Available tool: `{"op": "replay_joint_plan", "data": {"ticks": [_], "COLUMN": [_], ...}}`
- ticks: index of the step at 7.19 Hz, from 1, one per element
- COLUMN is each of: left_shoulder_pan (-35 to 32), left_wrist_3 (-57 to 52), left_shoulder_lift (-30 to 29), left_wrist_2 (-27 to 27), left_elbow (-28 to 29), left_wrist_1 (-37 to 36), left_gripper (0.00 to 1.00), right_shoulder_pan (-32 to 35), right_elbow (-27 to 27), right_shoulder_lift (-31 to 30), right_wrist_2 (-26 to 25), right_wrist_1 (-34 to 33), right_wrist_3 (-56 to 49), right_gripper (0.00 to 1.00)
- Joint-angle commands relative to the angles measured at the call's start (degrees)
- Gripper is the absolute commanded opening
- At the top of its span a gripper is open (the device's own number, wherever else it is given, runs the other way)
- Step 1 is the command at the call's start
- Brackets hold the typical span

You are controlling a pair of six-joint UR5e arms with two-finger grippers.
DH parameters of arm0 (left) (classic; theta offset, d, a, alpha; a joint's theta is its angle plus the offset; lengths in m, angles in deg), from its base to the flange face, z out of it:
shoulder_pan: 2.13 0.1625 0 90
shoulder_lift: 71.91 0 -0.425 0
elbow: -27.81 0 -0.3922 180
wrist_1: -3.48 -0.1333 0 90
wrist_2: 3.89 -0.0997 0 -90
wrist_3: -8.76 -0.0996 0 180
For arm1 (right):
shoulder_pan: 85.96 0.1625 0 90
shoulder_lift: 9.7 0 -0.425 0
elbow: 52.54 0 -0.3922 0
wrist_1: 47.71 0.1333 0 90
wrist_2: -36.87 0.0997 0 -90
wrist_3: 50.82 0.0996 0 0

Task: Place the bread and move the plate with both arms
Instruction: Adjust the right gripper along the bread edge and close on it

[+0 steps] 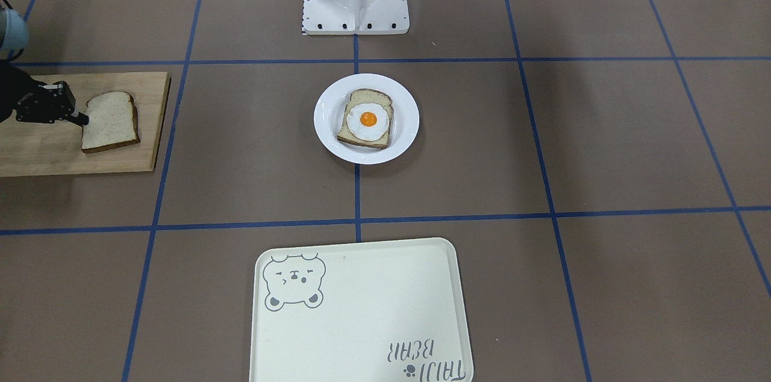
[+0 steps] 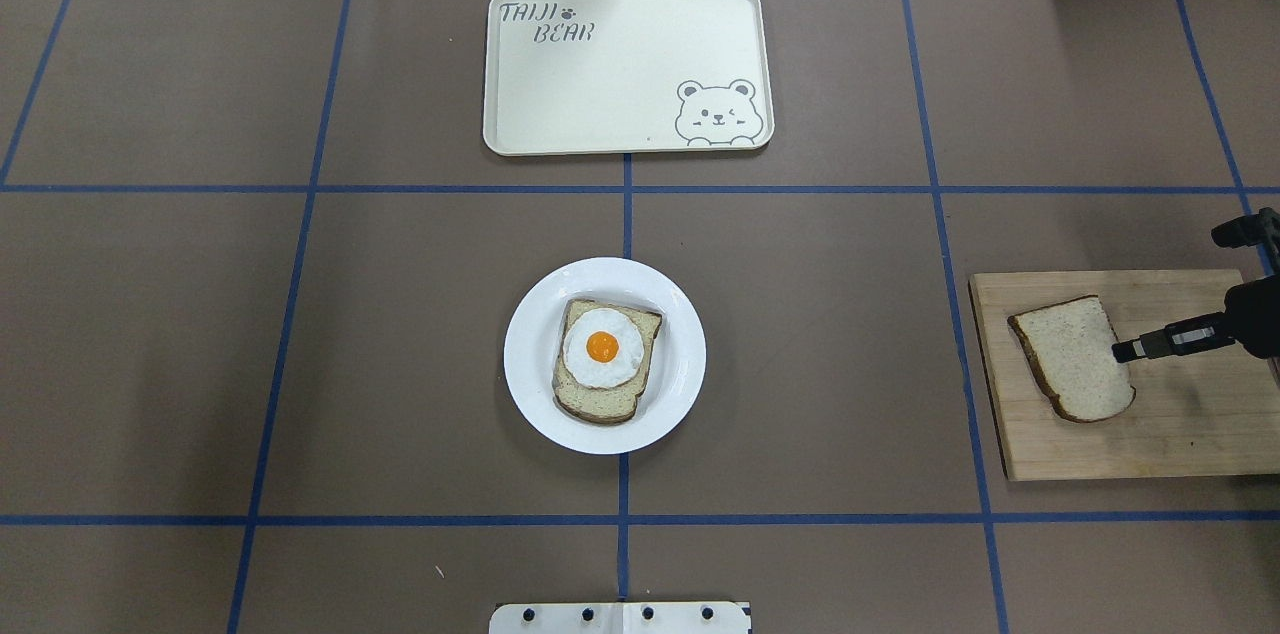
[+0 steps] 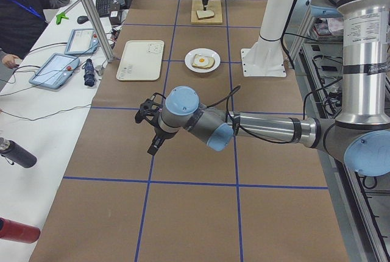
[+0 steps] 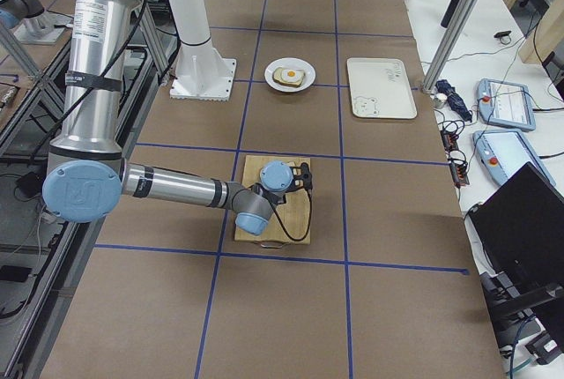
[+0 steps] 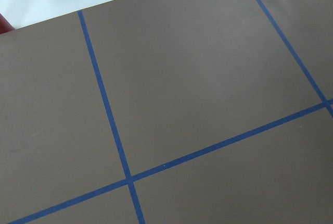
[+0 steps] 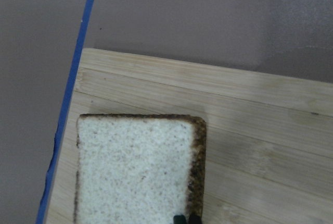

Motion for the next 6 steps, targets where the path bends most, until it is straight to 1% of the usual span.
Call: {"op": "replay_joint_plan", "data": {"ticks": [1, 2, 3, 4, 6], "left_shoulder_pan": [0.0, 0.0, 0.0, 0.0, 0.0], "left_wrist_3": [0.11, 0.2, 0.29, 0.29, 0.64], "left_shoulder_lift": [-0.1, -0.18, -0.18, -0.18, -0.18], "left_wrist_2": [0.0, 0.0, 0.0, 0.0, 0.09], "left_elbow": [-0.01, -0.01, 0.08, 0.08, 0.08], "left_wrist_1": [0.02, -0.07, -0.07, -0.07, -0.07], "left_gripper": [0.99, 0.99, 0.99, 0.99, 0.99], "right_shoulder_pan": [3.74, 5.07, 6.56, 7.79, 8.77], "right_elbow": [0.08, -0.09, -0.09, -0.18, -0.09], "right_shoulder_lift": [0.01, 0.1, 0.27, 0.8, 3.6], "right_wrist_2": [5.75, 8.04, 10.07, 10.96, 10.88], "right_wrist_1": [1.23, 3.15, 3.43, 3.43, 3.34], "right_wrist_3": [-0.13, -0.13, -0.13, -0.13, 1.88], "right_gripper": [0.0, 0.0, 0.0, 0.0, 0.0]}}
